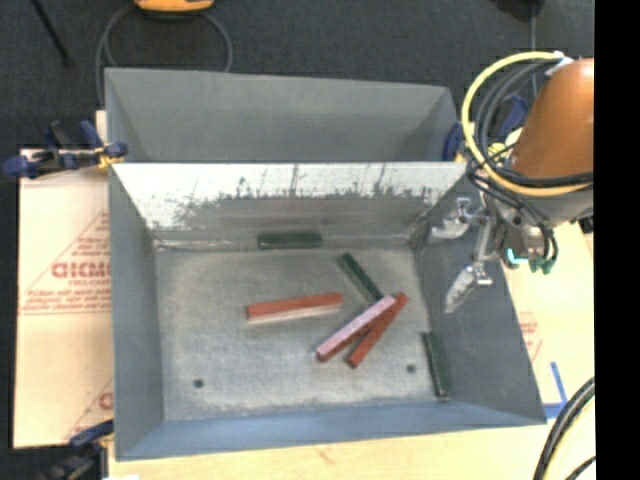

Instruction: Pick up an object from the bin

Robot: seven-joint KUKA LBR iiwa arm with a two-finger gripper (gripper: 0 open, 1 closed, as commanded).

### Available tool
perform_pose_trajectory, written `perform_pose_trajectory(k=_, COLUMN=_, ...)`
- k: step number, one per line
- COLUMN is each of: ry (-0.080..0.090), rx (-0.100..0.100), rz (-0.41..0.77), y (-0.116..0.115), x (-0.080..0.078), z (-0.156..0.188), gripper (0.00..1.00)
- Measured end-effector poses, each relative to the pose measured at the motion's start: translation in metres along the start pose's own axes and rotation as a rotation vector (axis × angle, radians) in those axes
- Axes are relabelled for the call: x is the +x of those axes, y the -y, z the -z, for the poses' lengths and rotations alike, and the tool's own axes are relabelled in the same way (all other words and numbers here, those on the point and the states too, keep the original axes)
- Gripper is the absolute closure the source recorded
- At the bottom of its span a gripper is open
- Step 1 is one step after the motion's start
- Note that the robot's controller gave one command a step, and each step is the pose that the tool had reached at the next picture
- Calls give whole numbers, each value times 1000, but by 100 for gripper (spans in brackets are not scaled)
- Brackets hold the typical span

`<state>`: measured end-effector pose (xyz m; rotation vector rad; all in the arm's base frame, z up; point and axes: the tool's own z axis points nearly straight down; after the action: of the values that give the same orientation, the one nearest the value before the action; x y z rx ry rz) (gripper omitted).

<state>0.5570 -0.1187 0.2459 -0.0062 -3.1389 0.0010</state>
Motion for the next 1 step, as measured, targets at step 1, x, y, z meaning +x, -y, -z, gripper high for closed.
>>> perform_pose_trajectory(k=1, ry=7, rx=2, rz=3, y=0, x=-1, z=4, gripper=0)
